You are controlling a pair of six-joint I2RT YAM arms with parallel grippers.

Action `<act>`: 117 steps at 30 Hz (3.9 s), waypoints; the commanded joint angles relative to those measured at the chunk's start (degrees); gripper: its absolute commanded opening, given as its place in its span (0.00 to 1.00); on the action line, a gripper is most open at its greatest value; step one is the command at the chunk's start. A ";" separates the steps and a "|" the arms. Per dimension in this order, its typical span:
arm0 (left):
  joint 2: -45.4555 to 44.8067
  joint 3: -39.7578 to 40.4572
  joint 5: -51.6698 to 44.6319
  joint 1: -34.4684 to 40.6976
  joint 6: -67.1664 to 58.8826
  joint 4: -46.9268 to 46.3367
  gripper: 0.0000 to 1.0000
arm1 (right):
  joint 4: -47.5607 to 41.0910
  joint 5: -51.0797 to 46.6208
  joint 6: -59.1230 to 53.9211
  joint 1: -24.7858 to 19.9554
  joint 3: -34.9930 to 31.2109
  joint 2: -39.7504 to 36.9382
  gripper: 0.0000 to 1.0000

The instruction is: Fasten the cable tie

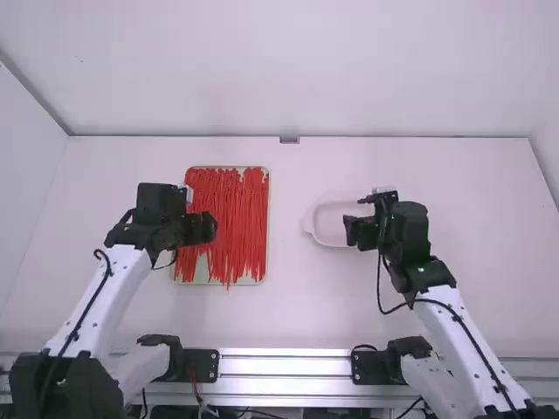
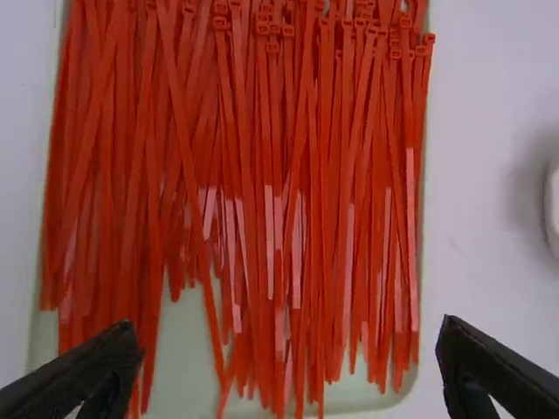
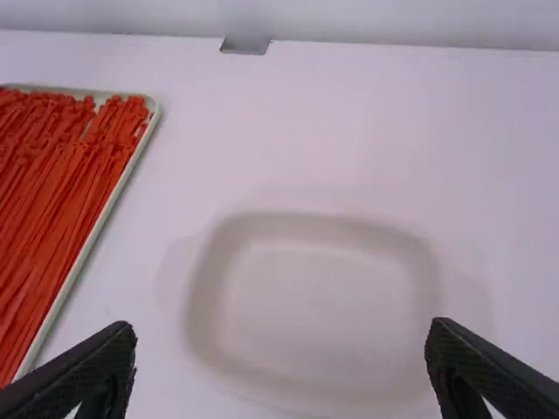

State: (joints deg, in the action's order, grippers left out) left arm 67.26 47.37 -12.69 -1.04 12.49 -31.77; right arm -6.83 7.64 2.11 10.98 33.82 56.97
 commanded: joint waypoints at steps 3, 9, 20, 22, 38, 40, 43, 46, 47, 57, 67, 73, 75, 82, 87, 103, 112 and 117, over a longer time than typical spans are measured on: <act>4.41 4.27 -1.99 -0.69 1.45 -1.92 0.94 | -0.62 0.90 0.49 0.98 4.09 3.57 0.93; 7.59 6.55 -2.66 -0.80 2.08 -3.42 0.98 | -0.91 1.19 0.54 2.49 5.58 5.97 0.97; 8.81 7.43 -2.97 -0.83 2.73 -3.28 0.99 | -1.11 1.31 0.63 2.56 6.38 6.67 0.98; 8.81 7.43 -2.91 -0.81 3.02 -2.82 0.99 | -1.16 1.29 0.63 2.54 6.38 6.69 0.98; 13.22 23.69 1.79 0.66 2.71 -12.90 0.99 | -1.16 1.42 0.63 2.56 6.38 6.67 0.98; 14.60 26.45 2.73 1.31 2.69 -14.40 0.99 | -1.18 1.49 0.63 2.51 6.38 6.67 0.98; 17.73 31.01 4.22 2.40 2.64 -16.28 0.99 | -1.16 1.29 0.63 2.51 6.38 6.67 0.98; 21.62 35.45 4.81 3.43 2.38 -17.99 0.99 | -1.16 1.31 0.63 2.54 6.38 6.67 0.98; 23.71 37.38 4.63 3.80 2.05 -18.32 0.99 | -1.18 1.31 0.61 2.60 6.38 6.67 0.98; 38.18 47.74 4.79 4.33 2.08 -19.52 1.00 | -1.33 1.33 0.61 2.51 6.38 6.67 0.98; 44.13 50.84 -2.45 5.18 1.55 -13.00 0.96 | -1.40 1.38 0.63 2.54 6.38 6.67 0.98; 45.53 50.82 -4.26 7.43 2.60 -7.91 0.96 | -2.16 1.33 0.63 2.51 6.38 6.67 0.98; 46.34 50.82 -4.22 8.63 3.17 -6.73 0.96 | -2.27 1.33 0.66 2.51 6.38 6.67 0.98; 50.10 50.82 -2.29 11.67 4.94 -2.14 0.89 | -2.47 1.33 0.61 2.54 6.38 6.67 0.98; 53.72 50.82 -1.73 12.39 6.38 0.72 0.86 | -2.54 1.31 0.61 2.58 6.38 6.67 0.98; 60.48 50.64 -1.62 12.74 8.72 5.31 0.75 | -2.56 1.29 0.42 2.49 6.38 6.69 0.98; 60.48 49.79 -1.25 12.74 10.32 5.79 0.66 | -2.43 1.29 0.39 2.47 6.34 6.69 0.98; 60.48 46.97 -1.51 12.72 11.69 9.33 0.60 | -2.47 1.29 0.42 2.45 6.34 6.69 0.98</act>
State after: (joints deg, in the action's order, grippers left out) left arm 126.85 96.20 -14.35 11.31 23.00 -22.59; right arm -9.21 8.84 2.61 13.39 37.89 63.31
